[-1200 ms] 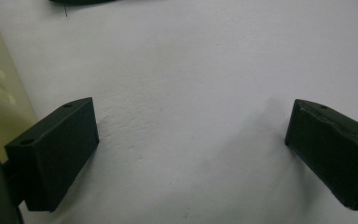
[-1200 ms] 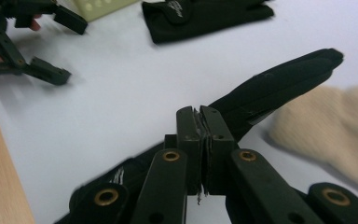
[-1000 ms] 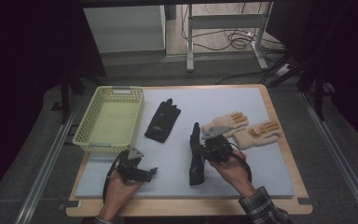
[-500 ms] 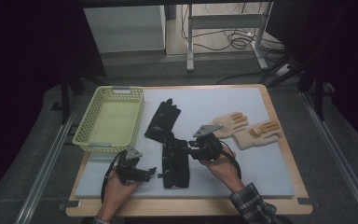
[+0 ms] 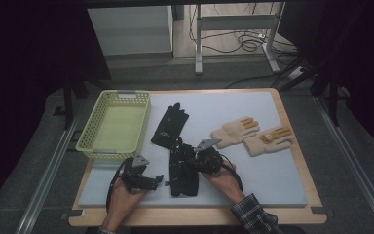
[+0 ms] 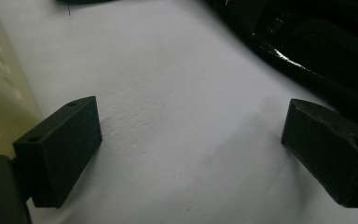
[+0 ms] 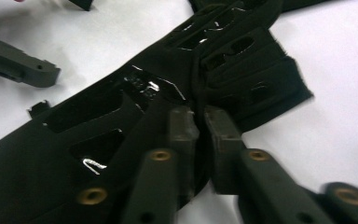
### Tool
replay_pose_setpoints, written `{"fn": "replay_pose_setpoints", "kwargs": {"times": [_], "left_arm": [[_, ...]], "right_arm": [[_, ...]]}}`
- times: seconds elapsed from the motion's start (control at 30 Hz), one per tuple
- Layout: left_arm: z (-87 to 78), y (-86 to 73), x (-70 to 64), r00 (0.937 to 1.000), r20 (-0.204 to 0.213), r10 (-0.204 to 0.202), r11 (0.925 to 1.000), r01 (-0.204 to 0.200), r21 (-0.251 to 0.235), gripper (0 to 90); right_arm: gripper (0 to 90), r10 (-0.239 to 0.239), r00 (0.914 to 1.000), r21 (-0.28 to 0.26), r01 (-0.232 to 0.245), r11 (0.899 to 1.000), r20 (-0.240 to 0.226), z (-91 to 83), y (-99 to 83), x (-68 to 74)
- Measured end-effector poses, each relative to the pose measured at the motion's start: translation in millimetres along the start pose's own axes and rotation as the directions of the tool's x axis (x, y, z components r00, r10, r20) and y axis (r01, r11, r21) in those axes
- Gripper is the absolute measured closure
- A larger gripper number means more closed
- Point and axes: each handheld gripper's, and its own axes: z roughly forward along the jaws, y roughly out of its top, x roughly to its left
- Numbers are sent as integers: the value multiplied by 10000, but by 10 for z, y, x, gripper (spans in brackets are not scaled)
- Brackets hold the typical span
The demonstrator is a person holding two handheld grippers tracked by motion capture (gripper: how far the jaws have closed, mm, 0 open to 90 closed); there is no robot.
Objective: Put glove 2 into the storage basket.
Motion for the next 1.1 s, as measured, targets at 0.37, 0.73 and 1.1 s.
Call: {"fn": "replay_pose_setpoints", "kwargs": {"times": [0.37, 0.73, 1.1], "left_arm": [[1, 0, -1, 10000, -8, -6, 10000, 6, -3, 52], [1, 0, -1, 10000, -11, -8, 10000, 8, -4, 52], [1, 0, 0, 10000, -13, 12, 10000, -12, 10, 52]], "right_arm": [[814, 96, 9993, 251, -105, 9996, 361, -488, -188, -12], [505, 555, 9975, -771, -521, 9957, 429, -500, -70, -310], [587, -131, 9979, -548, 167, 9984, 641, 116, 559, -567]]}}
